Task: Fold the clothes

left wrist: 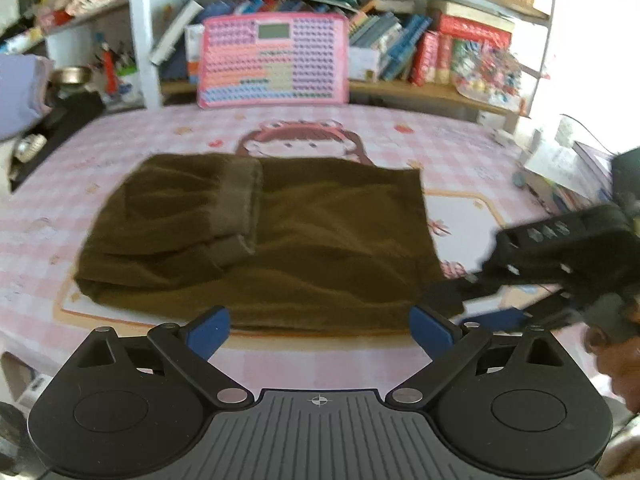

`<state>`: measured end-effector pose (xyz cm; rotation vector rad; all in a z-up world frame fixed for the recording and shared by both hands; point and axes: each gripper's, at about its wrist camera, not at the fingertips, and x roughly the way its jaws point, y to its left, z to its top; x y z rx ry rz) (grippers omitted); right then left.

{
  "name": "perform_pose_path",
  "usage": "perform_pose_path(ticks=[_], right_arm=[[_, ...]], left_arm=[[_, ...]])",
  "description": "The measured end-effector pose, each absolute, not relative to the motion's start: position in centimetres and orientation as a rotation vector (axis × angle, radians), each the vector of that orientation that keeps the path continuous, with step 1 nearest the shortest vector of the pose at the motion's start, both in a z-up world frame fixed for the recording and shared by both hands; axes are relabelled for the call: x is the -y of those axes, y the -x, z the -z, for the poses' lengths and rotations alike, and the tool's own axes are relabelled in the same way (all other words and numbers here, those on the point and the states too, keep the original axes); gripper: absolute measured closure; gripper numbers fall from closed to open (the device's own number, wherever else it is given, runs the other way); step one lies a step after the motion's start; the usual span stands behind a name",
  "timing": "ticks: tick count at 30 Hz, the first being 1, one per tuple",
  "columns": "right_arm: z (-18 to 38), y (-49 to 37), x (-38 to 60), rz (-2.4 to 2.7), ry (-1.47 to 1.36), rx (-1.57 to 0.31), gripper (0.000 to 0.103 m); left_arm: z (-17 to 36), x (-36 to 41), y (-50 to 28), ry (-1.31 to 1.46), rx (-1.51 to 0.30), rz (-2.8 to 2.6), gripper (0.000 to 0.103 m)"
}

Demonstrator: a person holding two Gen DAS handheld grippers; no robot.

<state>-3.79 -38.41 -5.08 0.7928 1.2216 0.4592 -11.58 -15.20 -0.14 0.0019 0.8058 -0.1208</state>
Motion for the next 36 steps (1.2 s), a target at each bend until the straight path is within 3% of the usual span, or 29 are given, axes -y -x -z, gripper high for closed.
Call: perform_pose_path(ticks=[3,5,9,11,19,21,22,24,25,26,36], right_arm=[[5.6,2.8,38.5,-0.429,-0.864,-1.241,0.059],[5.8,2.5,38.9,-0.4,-0.887,-1.253,0.084],[5.1,2.3,39.4,-0.428,-0.917,-1.219,0.089],[4.5,2.2,39.4,-0.45,-0.914,-1.198,0.09],[3.2,1.9,38.7,-0.481,-0.882,-1.172,0.091],[3.2,1.8,38.6,-0.481,-0.877,-1.174,0.091],[3.2,1.7,38.6,-0.48,-0.874,-1.177,0.089],[3.2,1.7,39.1,-0.457,-0.87,-1.177,0.069],[3.2,1.6,39.5,-0.441,-0.869,-1.172,0.041],[3.3,1.6,39.9,-0.426,-0.877,-1.16,0.03],[6.5,-3.1,42.0,-0.333,-1.108,-1.169,0.027]], left_arm=[[0.9,16.0,11.1,-0.025,-0.84,0.173,0.005],[1.4,17.0,10.7,-0.091,-0.85,0.21,0.005],[2.2,19.4,9.8,-0.273,-0.852,0.278,0.009],[2.6,20.2,9.4,-0.349,-0.841,0.275,0.021],[3.8,23.9,7.7,-0.615,-0.773,0.282,0.048],[4.3,24.8,7.4,-0.642,-0.775,0.303,0.064],[4.5,25.1,7.3,-0.655,-0.775,0.314,0.068],[4.8,25.8,7.0,-0.672,-0.778,0.332,0.086],[4.8,25.8,6.9,-0.657,-0.783,0.333,0.087],[4.6,25.5,6.9,-0.635,-0.784,0.332,0.092],[2.1,23.5,7.2,-0.512,-0.781,0.332,0.095]])
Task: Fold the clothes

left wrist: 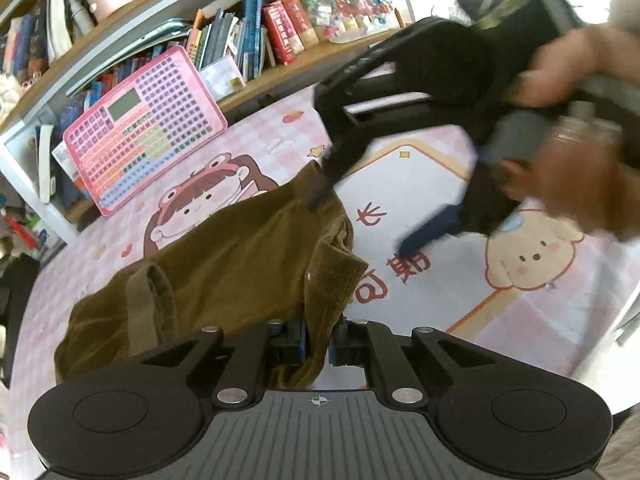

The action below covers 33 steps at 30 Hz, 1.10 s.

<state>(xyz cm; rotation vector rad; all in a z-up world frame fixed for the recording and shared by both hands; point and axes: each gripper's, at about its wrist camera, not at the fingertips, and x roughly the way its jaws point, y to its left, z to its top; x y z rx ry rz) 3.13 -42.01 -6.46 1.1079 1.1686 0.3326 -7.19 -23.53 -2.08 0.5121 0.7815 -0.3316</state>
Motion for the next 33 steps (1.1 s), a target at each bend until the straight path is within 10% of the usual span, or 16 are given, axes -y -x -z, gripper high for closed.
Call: perform_pose_path(ticks=[6,10,33], right_arm=[[6.9,-6.8,41.6,-0.319,-1.115,-1.155,0.042],[7.4,-7.5,42.2,-0.317,-1.108,-1.167,0.089],[-3.3,-9.7,33.8,-0.59,-1.038,-1.028,0.091]], left_arm=[[1.1,23.0,8.0,-0.45,-0.783,0.348,0.095],[0.1,22.3,8.3,-0.389,-0.773,0.349,0.095],[-5.1,10.9,9.9,0.215,-0.649,0.306,0.095]])
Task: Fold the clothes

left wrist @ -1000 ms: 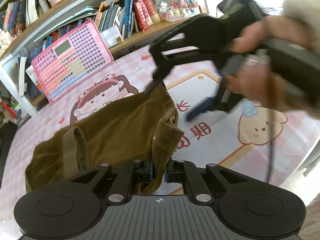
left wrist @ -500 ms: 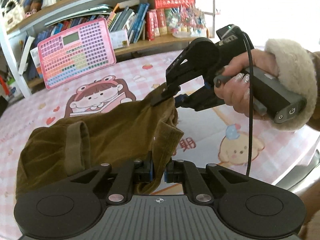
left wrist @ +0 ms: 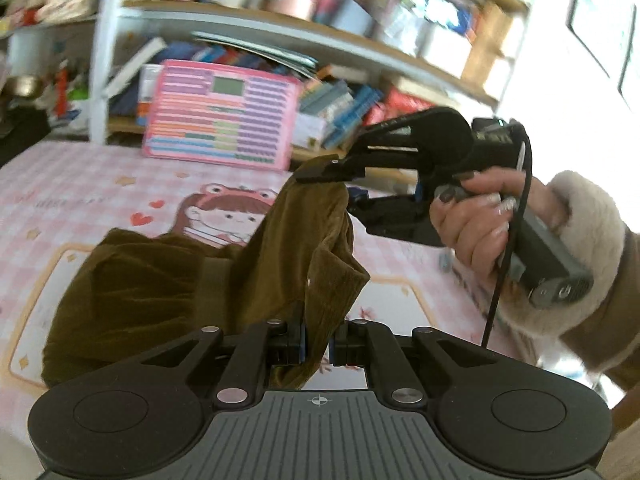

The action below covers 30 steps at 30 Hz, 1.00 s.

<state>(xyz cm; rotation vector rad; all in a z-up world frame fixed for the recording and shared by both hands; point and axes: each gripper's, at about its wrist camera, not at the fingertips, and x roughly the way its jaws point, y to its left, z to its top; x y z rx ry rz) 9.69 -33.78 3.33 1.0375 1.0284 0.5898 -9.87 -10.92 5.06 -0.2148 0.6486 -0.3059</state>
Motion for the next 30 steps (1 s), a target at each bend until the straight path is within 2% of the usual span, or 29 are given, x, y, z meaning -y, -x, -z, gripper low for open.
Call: perform_pose_path(ticks=[10,15,16,18,19,20,21,24,27,30], right_arm=[[-4.5,-11.1,25.0,-0.548,-0.892,-1.046,0.09],[-3.3,-12.2,19.7,-0.502,-0.767,-1.081,0.089],[-2.8,-12.4,18.8,-0.497,-0.749,-1.094,0.087],[-1.7,-12.9,16.9,-0.479,-0.706,-1.12,0.077],[-1.1,-13.0,16.0,-0.469,-0.684,-1.13,0.068],[-0.6,-13.1,15.4,-0.464,-0.676,-1.136,0.063],[-0.1,-13.1,14.9,-0.461,-0.672,-1.141,0.063],[0.2,-12.8,15.2,-0.472,-0.761,-1.114,0.058],[-0.8,-11.7,16.9,-0.465,-0.832,-1.056,0.058],[-2.5,-9.4,19.4,-0.383,-0.75,-0.972,0.058]], left_arm=[[-4.0,2.7,8.6,0.37,-0.654,0.308,0.094],[-1.8,-1.3,7.7,0.452,-0.732,0.288,0.094],[-1.3,-2.0,7.6,0.456,-0.757,0.283,0.094],[-0.3,-3.2,7.5,0.465,-0.806,0.272,0.091],[0.2,-3.9,7.4,0.469,-0.83,0.267,0.09],[0.6,-4.5,7.4,0.471,-0.852,0.261,0.087],[0.9,-5.1,7.6,0.467,-0.864,0.249,0.08],[0.9,-6.9,8.1,0.441,-0.871,0.213,0.068],[0.2,-8.7,8.4,0.426,-0.832,0.212,0.065],[-0.4,-10.0,7.3,0.462,-0.785,0.252,0.064]])
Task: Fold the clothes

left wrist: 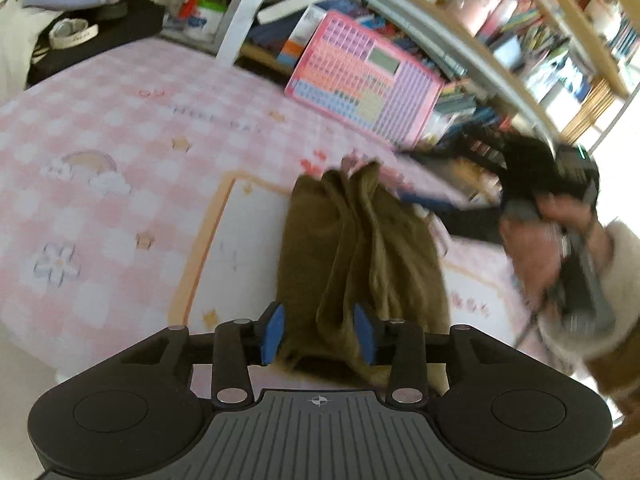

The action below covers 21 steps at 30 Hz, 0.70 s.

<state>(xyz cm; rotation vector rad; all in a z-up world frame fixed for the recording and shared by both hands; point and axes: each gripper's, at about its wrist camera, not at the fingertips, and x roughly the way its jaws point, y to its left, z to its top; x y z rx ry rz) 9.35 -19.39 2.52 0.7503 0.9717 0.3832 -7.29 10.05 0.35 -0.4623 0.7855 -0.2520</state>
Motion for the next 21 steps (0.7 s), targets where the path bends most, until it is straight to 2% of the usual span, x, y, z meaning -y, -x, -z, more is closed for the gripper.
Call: perform_pose_path(ticks=[4,8,10,12,14,16,21], right_arm=[[-3.7,-5.1,21.2,-0.248,-0.527,-0.89,0.056],[-2.1,-1.2,20.9,-0.189,-0.399,-0.911,0.047],[-1.0,0.3,20.0,-0.187,-0.363,-0.945,0.043],[0.1,1.3,18.6,-0.194,-0.319,-0.981,0.042],[0.7,1.8,17.5,-0.192,-0.276,-0.99,0.042],[1.0,1.9,16.7,-0.187,-0.251,-0.983,0.042],[2.6,1.3,15.2,-0.181,-0.192,-1.026,0.041]], left_arm=[[-0.4,-9.8,4.3,0.49,-0.77,0.315,0.064],[0.7,-7.7,0.2,0.489,-0.823,0.404,0.062],[1.4,-6.9,-1.0,0.495,-0.853,0.399,0.065],[0.8,-6.4,-1.2,0.473,-0.833,0.412,0.086],[-0.4,-5.7,-0.5,0.399,-0.778,0.462,0.093],[-1.2,-5.1,0.0,0.335,-0.738,0.492,0.094],[3.9,-7.5,-1.2,0.422,-0.869,0.376,0.092]])
